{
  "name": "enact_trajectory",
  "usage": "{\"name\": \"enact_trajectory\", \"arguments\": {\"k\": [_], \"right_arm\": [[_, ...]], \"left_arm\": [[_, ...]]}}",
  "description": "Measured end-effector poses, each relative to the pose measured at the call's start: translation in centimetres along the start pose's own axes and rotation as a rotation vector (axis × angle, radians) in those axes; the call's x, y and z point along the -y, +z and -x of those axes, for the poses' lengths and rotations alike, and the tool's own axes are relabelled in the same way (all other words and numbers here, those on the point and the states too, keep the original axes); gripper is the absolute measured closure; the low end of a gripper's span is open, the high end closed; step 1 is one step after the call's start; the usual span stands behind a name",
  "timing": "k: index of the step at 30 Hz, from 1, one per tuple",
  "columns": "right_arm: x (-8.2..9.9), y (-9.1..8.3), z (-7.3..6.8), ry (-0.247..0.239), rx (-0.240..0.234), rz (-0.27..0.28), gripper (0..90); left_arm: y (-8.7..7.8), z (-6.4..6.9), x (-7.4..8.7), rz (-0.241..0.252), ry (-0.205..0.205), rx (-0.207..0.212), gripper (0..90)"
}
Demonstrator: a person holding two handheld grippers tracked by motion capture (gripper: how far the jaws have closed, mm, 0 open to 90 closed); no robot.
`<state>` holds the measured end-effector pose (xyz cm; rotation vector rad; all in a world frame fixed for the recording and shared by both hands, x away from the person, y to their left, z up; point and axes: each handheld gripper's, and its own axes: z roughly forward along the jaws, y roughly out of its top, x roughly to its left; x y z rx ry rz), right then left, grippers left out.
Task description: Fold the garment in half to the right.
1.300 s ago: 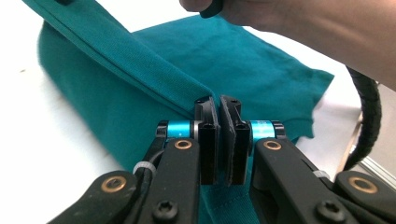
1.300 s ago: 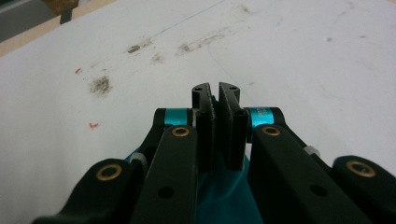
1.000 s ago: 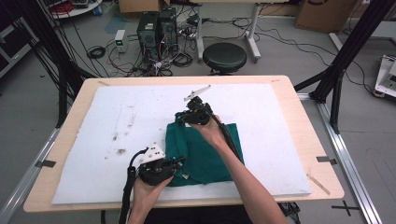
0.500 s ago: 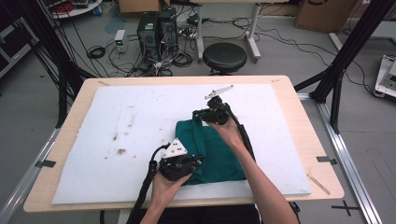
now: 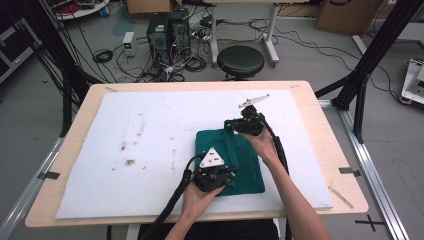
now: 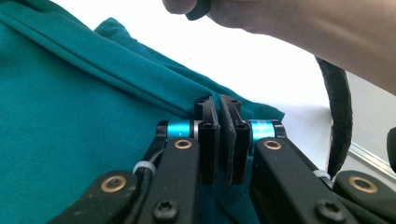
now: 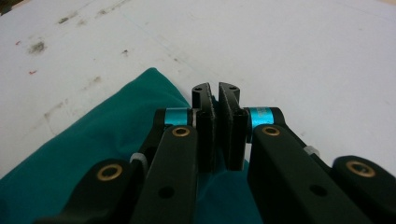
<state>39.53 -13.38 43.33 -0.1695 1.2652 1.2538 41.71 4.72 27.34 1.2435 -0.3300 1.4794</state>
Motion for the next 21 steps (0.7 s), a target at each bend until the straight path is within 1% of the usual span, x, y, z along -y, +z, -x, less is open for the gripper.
{"name": "enact_trajectory", "arguments": {"k": [7,10,12,17,21], "right_arm": [[0.9,-1.1,1.1,0.018,0.018,0.003,86.5],[1.3,-1.4,1.6,0.022,0.028,0.005,86.5],[1.6,-1.6,1.9,0.038,0.031,0.0,86.5],[2.4,-1.7,2.6,0.047,0.047,-0.011,86.0],[2.9,-1.7,3.0,0.069,0.063,-0.027,82.1]], "left_arm": [[1.8,1.0,-0.8,-0.02,0.014,-0.008,85.8],[2.5,1.3,-0.9,-0.031,0.027,-0.011,85.8],[2.9,1.4,-1.0,-0.035,0.022,-0.007,85.8],[4.0,1.6,-1.2,-0.056,0.025,0.0,85.6],[4.5,1.6,-1.2,-0.072,0.027,0.006,85.3]]}}
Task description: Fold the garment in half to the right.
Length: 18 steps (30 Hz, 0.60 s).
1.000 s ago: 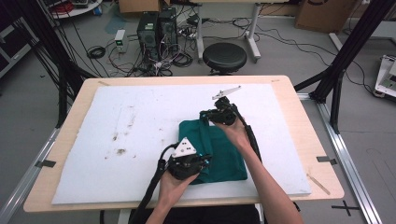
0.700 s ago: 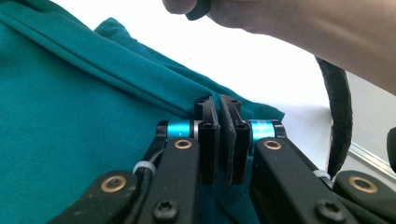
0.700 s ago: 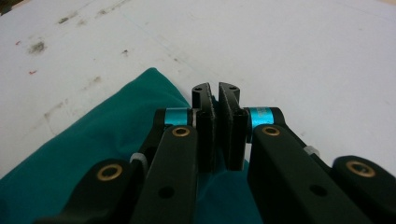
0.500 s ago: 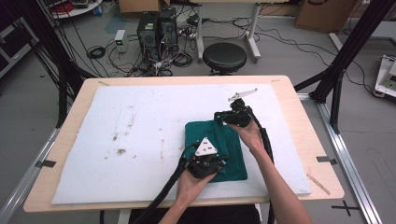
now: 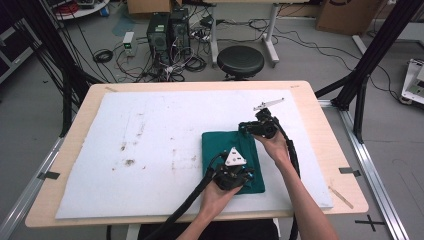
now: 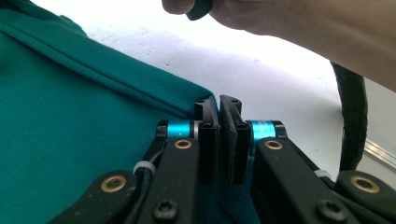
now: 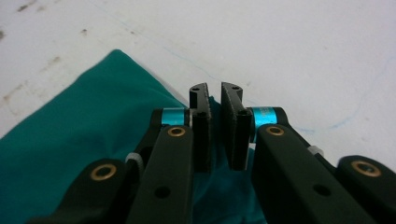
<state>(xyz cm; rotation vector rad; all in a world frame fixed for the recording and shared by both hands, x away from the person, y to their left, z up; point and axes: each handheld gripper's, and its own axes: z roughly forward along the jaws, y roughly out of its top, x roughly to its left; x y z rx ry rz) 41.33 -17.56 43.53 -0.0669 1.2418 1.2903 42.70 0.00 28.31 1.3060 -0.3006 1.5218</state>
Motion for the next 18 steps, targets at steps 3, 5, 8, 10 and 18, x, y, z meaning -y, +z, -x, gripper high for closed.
{"name": "enact_trajectory", "arguments": {"k": [3,5,8,10,18], "right_arm": [[0.4,0.0,0.3,0.02,0.022,-0.002,73.2],[0.6,-0.3,0.6,0.045,0.023,0.001,69.3],[0.7,-0.8,0.8,0.076,0.032,0.025,60.9],[0.8,-1.1,0.9,0.086,0.031,0.043,55.6],[0.9,-1.9,0.4,0.115,-0.007,0.064,48.2]], "left_arm": [[0.2,0.0,0.1,-0.003,-0.003,0.024,78.2],[0.0,0.1,0.1,0.005,0.0,0.017,73.1],[-0.7,0.0,0.0,0.03,-0.003,0.005,66.2],[-1.4,-0.3,-0.1,0.046,-0.01,-0.003,62.6],[-4.8,-2.6,-0.3,0.11,-0.026,-0.108,60.1]]}}
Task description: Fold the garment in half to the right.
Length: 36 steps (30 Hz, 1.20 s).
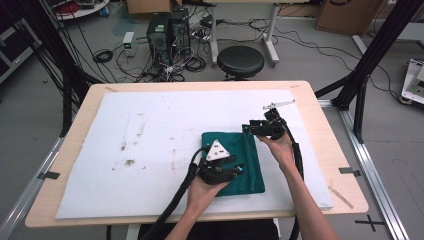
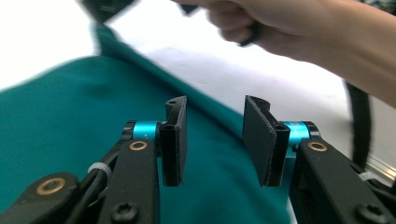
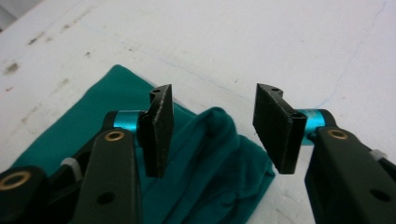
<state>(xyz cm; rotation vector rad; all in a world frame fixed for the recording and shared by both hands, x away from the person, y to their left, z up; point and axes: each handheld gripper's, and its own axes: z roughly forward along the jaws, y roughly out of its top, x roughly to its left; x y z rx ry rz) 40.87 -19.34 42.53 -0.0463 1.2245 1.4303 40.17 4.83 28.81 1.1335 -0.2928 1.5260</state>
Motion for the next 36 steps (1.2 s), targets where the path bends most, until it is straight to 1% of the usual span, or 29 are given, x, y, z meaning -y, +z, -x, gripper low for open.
{"name": "enact_trajectory", "arguments": {"k": [2,3,5,7,9,12,14,16,17,19,21,22,24,26,27,29,30,32,34,36], "right_arm": [[0.0,0.1,-0.3,-0.004,0.0,-0.005,47.2],[0.0,0.3,-0.3,-0.006,0.006,-0.015,47.1],[0.0,0.8,-0.5,-0.015,0.032,-0.043,50.5],[0.1,1.0,-0.4,-0.019,0.047,-0.066,62.7],[0.2,0.9,-0.3,-0.023,0.057,-0.07,73.8],[0.4,0.7,0.1,-0.015,0.078,-0.082,80.1],[0.7,0.5,0.5,0.001,0.09,-0.09,80.5],[1.0,0.5,0.8,0.016,0.098,-0.098,80.7],[1.2,0.4,1.0,0.021,0.101,-0.098,80.7],[1.6,0.4,1.3,0.028,0.106,-0.098,80.5],[2.0,0.2,1.6,0.041,0.111,-0.09,78.5],[2.1,0.0,1.7,0.045,0.118,-0.092,78.3],[2.4,0.0,2.0,0.047,0.114,-0.091,78.0],[2.6,0.0,2.2,0.058,0.111,-0.105,78.0],[2.7,0.1,2.3,0.06,0.114,-0.111,77.8],[2.8,0.2,2.4,0.062,0.121,-0.118,76.6],[2.8,0.3,2.4,0.062,0.122,-0.123,76.6],[2.9,0.3,2.4,0.057,0.125,-0.129,76.0],[2.9,0.5,2.3,0.062,0.123,-0.136,75.7],[3.1,0.8,2.6,0.057,0.118,-0.146,75.7]], "left_arm": [[-0.6,-1.1,0.0,0.011,0.006,-0.05,60.0],[-0.8,-1.6,0.0,0.018,0.0,-0.074,60.0],[-1.2,-2.6,0.0,0.021,-0.003,-0.125,58.7],[-1.6,-3.5,0.0,0.023,-0.005,-0.157,58.3],[-2.0,-4.2,0.0,0.025,-0.008,-0.184,58.1],[-2.3,-5.3,-0.1,0.028,-0.021,-0.226,58.2],[-2.3,-5.9,-0.1,0.032,-0.03,-0.244,58.9],[-2.2,-6.6,-0.1,0.042,-0.043,-0.269,61.5],[-2.1,-7.0,-0.1,0.039,-0.051,-0.288,63.3],[-1.7,-7.9,0.1,0.018,-0.046,-0.33,66.9],[-1.2,-8.9,0.2,0.0,-0.069,-0.357,68.3],[-1.1,-9.4,0.3,-0.007,-0.08,-0.361,69.3],[-0.6,-10.2,0.2,-0.018,-0.102,-0.364,71.1],[-0.2,-10.6,-0.1,-0.02,-0.123,-0.339,72.8],[0.1,-10.7,-0.4,-0.017,-0.119,-0.332,73.1],[0.6,-10.8,-0.6,-0.015,-0.111,-0.331,73.2],[0.9,-10.9,-0.7,-0.026,-0.108,-0.329,73.2],[1.5,-11.2,-0.6,-0.04,-0.118,-0.322,72.9],[2.0,-11.5,-0.3,-0.063,-0.127,-0.327,72.6],[2.3,-11.7,-0.1,-0.084,-0.128,-0.336,71.7]]}}
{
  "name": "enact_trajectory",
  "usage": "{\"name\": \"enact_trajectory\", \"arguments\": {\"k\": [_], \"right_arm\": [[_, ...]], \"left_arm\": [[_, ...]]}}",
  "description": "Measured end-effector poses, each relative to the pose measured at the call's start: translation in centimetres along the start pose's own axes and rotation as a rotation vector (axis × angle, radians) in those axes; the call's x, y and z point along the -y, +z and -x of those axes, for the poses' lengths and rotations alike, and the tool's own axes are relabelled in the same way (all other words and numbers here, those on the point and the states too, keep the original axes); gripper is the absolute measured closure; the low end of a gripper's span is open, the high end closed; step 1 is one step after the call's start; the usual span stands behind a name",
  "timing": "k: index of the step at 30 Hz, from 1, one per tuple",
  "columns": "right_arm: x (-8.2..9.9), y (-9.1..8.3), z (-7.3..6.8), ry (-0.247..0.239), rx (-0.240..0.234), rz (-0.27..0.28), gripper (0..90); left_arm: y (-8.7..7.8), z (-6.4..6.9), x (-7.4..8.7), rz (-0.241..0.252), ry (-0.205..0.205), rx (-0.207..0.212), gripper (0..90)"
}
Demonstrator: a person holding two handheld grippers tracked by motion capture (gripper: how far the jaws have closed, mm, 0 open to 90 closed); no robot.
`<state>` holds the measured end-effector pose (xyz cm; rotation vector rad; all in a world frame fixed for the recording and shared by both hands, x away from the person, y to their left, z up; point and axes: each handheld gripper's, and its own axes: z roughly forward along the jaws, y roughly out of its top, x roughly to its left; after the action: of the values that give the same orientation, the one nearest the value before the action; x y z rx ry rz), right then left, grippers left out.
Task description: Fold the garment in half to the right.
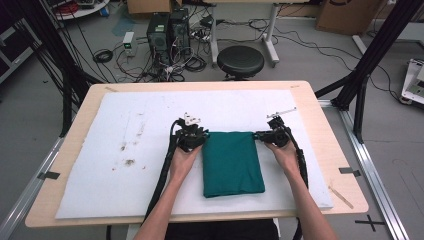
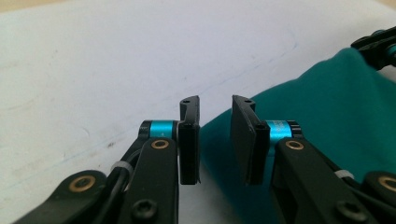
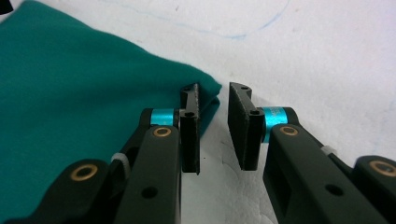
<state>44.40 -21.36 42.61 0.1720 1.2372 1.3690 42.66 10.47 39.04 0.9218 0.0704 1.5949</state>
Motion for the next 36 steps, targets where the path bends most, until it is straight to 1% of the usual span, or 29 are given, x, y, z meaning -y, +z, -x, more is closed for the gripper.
{"name": "enact_trajectory", "arguments": {"k": [1,3,6,7,9,11,12,14,17,19,20,21,22,23,24,26,27,28,29,30,31,32,33,34,35,36], "right_arm": [[0.1,0.3,0.0,0.008,-0.003,-0.012,76.0],[0.1,0.2,0.1,0.012,-0.003,-0.012,76.2],[0.1,-0.1,-0.1,0.0,0.029,-0.011,75.2],[0.0,-0.4,-0.2,0.012,0.058,-0.007,74.3],[0.0,-1.0,-0.3,0.023,0.089,0.022,72.9],[0.0,-1.8,-0.5,0.029,0.092,0.055,71.1],[0.0,-2.2,-0.7,0.027,0.083,0.068,69.4],[0.3,-2.9,-1.5,0.006,0.061,0.093,66.3],[1.2,-3.8,-2.8,-0.043,0.012,0.112,64.4],[2.1,-4.3,-3.6,-0.079,-0.023,0.124,64.1],[2.6,-4.5,-4.1,-0.082,-0.038,0.119,64.1],[3.1,-4.6,-4.5,-0.094,-0.054,0.115,64.2],[3.7,-4.6,-4.9,-0.108,-0.072,0.11,64.4],[4.4,-4.6,-5.4,-0.127,-0.087,0.099,64.8],[4.8,-4.5,-5.7,-0.13,-0.096,0.094,64.9],[5.7,-4.2,-6.0,-0.142,-0.095,0.069,65.7],[6.0,-3.9,-6.0,-0.145,-0.081,0.05,65.7],[6.5,-3.7,-5.9,-0.139,-0.057,0.033,65.6],[6.6,-3.7,-5.8,-0.144,-0.042,0.027,65.3],[6.8,-3.7,-5.8,-0.137,-0.029,0.026,64.5],[7.1,-4.0,-5.6,-0.129,-0.028,0.035,64.2],[7.3,-4.4,-5.6,-0.116,-0.041,0.046,63.5],[7.5,-4.6,-5.7,-0.113,-0.052,0.057,62.8],[7.8,-5.0,-5.8,-0.11,-0.069,0.069,62.3],[8.2,-5.4,-6.2,-0.123,-0.092,0.084,61.8],[8.5,-5.7,-6.5,-0.132,-0.1,0.087,61.4]], "left_arm": [[0.1,0.0,0.1,-0.006,0.0,-0.004,70.4],[0.2,-0.1,0.1,-0.01,0.006,-0.011,66.7],[-0.3,-0.2,-0.1,0.005,-0.001,-0.026,63.8],[-0.4,-0.2,-0.1,0.008,-0.001,-0.031,62.9],[-0.9,-0.3,-0.2,0.013,-0.001,-0.032,61.2],[-1.4,-0.1,-0.3,0.023,0.004,-0.023,59.3],[-1.8,0.1,-0.3,0.031,0.013,-0.016,58.9],[-2.4,0.5,-0.1,0.046,0.037,0.002,58.3],[-3.3,1.2,0.5,0.038,0.089,0.032,57.4],[-4.0,1.6,1.1,0.046,0.096,0.051,57.4],[-4.3,1.7,1.3,0.044,0.101,0.056,57.3],[-4.6,1.8,1.7,0.048,0.095,0.07,57.4],[-4.9,1.9,2.1,0.048,0.089,0.093,57.4],[-5.1,1.9,2.3,0.048,0.085,0.103,57.4],[-5.2,1.9,2.7,0.042,0.081,0.111,57.4],[-5.0,1.9,3.2,0.023,0.088,0.106,57.5],[-4.7,2.0,3.4,-0.001,0.103,0.09,57.5],[-4.6,1.9,3.5,-0.011,0.107,0.082,57.5],[-4.6,1.9,3.6,-0.02,0.111,0.079,57.5],[-4.7,1.9,3.6,-0.019,0.104,0.074,57.5],[-5.0,1.9,3.7,-0.015,0.1,0.076,57.4],[-5.3,2.0,3.7,-0.005,0.092,0.088,57.3],[-5.8,2.1,3.9,0.011,0.08,0.12,57.1],[-6.4,2.4,4.2,0.025,0.072,0.164,57.0],[-6.7,2.7,4.4,0.03,0.077,0.182,56.1],[-7.2,3.1,4.8,0.034,0.089,0.201,55.8]]}}
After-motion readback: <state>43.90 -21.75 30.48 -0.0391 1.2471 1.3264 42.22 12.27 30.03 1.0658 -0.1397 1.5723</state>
